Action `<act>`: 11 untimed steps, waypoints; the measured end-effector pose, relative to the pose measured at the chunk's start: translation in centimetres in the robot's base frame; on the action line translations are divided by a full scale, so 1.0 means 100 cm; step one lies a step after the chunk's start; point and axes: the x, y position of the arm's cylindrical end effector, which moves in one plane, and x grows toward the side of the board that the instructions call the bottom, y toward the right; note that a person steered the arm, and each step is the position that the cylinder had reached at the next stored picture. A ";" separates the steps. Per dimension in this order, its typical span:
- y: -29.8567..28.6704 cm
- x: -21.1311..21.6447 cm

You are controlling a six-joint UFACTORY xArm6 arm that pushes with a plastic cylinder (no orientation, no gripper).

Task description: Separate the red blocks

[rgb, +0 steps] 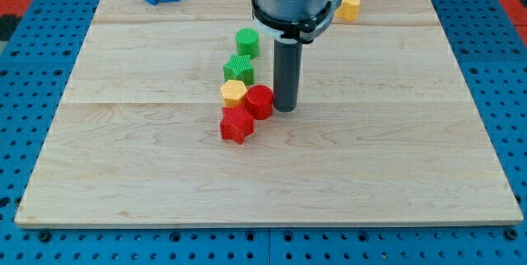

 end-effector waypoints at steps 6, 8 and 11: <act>-0.083 0.038; -0.115 0.030; -0.074 0.001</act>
